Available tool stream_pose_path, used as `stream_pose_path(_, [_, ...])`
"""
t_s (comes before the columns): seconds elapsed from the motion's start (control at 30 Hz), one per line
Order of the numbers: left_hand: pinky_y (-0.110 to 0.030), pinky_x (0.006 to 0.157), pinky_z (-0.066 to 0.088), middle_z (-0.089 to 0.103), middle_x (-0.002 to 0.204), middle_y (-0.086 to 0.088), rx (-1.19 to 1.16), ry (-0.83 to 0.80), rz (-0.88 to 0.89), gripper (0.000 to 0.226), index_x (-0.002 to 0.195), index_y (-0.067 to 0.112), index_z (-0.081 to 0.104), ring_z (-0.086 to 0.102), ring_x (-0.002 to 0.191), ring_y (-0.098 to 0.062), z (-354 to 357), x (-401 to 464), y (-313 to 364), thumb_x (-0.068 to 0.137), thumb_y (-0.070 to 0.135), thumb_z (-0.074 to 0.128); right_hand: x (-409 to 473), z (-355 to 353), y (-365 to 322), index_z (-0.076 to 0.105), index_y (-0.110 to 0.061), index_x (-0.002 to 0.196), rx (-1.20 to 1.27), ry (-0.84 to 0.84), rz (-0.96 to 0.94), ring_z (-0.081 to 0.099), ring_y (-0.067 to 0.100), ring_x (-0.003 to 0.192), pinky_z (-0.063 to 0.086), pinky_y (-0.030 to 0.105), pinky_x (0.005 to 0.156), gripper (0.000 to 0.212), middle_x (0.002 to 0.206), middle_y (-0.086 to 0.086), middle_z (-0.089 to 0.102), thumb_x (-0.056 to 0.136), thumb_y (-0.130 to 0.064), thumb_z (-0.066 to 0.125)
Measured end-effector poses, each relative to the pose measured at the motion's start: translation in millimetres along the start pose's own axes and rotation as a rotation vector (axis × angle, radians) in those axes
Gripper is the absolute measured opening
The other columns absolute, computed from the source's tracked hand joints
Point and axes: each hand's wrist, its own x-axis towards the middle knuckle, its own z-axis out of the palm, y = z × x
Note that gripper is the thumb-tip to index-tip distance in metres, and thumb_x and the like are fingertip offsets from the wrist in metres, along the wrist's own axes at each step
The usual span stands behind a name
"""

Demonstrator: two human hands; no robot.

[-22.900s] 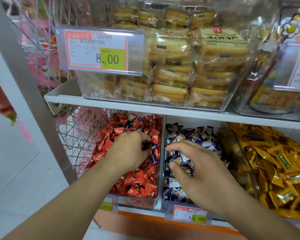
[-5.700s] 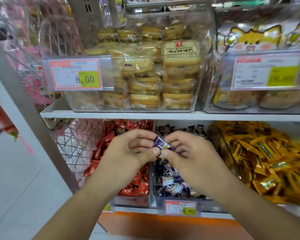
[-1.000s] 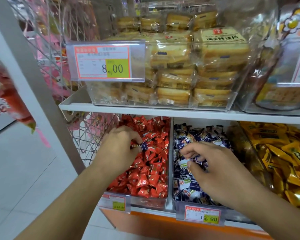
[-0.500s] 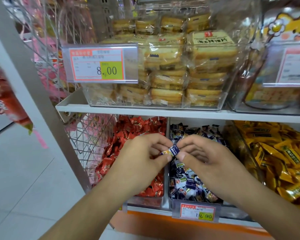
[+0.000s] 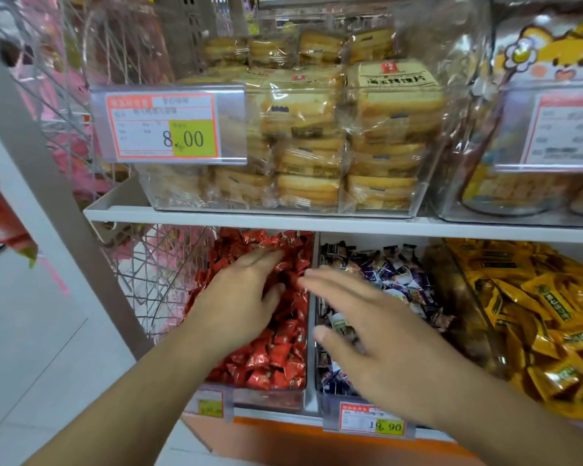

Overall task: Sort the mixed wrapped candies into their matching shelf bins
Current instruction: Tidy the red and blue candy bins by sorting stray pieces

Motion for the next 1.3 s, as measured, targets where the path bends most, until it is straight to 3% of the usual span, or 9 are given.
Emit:
stream_pose_path(0.1, [-0.043,0.12,0.032,0.045,0.157,0.008,0.118,-0.111,0.035,0.055,0.151,0.029,0.046,0.037,0.147,-0.014,8,0,-10,0.099,0.049,0.046,6,9,-4,0.025,-0.045,0.161,-0.022,-0.117,-0.077,-0.019,-0.031,0.135,-0.014,-0.005,0.1,0.054,0.163,-0.038,0.006,0.11,-0.044,0.041])
stream_pose_path(0.37, [-0.042,0.115,0.038,0.071,0.122,0.01,0.138,0.023,-0.044,0.032,0.121,0.03,0.072,0.062,0.115,-0.013,-9,-5,-17,0.091,0.042,0.069,9,14,7,0.042,-0.044,0.152,0.069,-0.191,-0.089,-0.017,-0.027,0.14,-0.005,0.002,0.106,0.044,0.158,-0.044,0.01,0.11,-0.033,0.049])
stream_pose_path(0.5, [-0.039,0.102,0.047,0.073,0.093,0.01,0.122,0.06,-0.07,0.016,0.101,0.031,0.076,0.05,0.063,-0.002,-15,-4,-14,0.091,0.04,0.068,8,14,7,0.043,-0.045,0.151,0.074,-0.201,-0.084,-0.018,-0.026,0.14,-0.002,0.006,0.108,0.044,0.157,-0.046,0.01,0.11,-0.032,0.05])
stream_pose_path(0.63, [-0.035,0.094,0.045,0.056,0.057,0.011,0.229,0.113,-0.107,0.031,0.078,0.025,0.073,0.049,0.06,-0.006,-9,3,-13,0.095,0.047,0.061,8,12,6,0.044,-0.045,0.15,0.069,-0.199,-0.083,-0.018,-0.026,0.14,0.002,0.009,0.112,0.043,0.157,-0.046,0.01,0.11,-0.032,0.05])
stream_pose_path(0.73, [-0.036,0.092,0.049,0.067,0.071,0.009,0.243,0.13,-0.081,0.023,0.081,0.026,0.073,0.064,0.078,-0.015,-7,14,-12,0.094,0.042,0.064,8,13,4,0.041,-0.048,0.151,0.001,-0.173,-0.084,-0.019,-0.023,0.143,-0.001,0.017,0.119,0.044,0.158,-0.045,0.008,0.109,-0.038,0.049])
stream_pose_path(0.87, [-0.035,0.1,0.052,0.07,0.124,0.006,0.073,0.023,0.022,0.027,0.123,0.028,0.072,0.064,0.114,-0.015,-1,25,-15,0.097,0.027,0.066,8,15,3,0.04,-0.047,0.152,-0.062,-0.133,-0.085,-0.02,-0.019,0.145,-0.008,0.017,0.119,0.045,0.16,-0.04,0.01,0.108,-0.041,0.048])
stream_pose_path(1.03, [-0.03,0.076,0.058,0.075,0.096,0.01,0.086,0.013,-0.045,0.017,0.103,0.031,0.077,0.065,0.071,-0.005,-4,18,-27,0.096,0.027,0.063,10,14,4,0.043,-0.047,0.15,-0.056,-0.136,-0.094,-0.018,-0.021,0.144,-0.009,0.017,0.117,0.044,0.158,-0.041,0.014,0.107,-0.04,0.049])
stream_pose_path(1.13, [-0.018,0.052,0.044,0.065,0.07,0.017,0.111,0.022,-0.098,0.012,0.093,0.033,0.075,0.055,0.048,-0.002,-8,15,-32,0.096,0.034,0.064,11,15,4,0.047,-0.046,0.148,-0.048,-0.129,-0.098,-0.015,-0.021,0.144,-0.009,0.014,0.116,0.043,0.156,-0.041,0.018,0.106,-0.039,0.052])
stream_pose_path(1.3, [-0.027,0.068,0.055,0.076,0.09,0.01,0.04,0.094,-0.051,0.017,0.101,0.028,0.076,0.069,0.076,-0.009,-3,29,-30,0.096,0.041,0.066,10,16,3,0.051,-0.043,0.144,-0.04,-0.11,-0.1,-0.013,-0.022,0.143,-0.009,0.01,0.114,0.04,0.153,-0.041,0.022,0.105,-0.035,0.054])
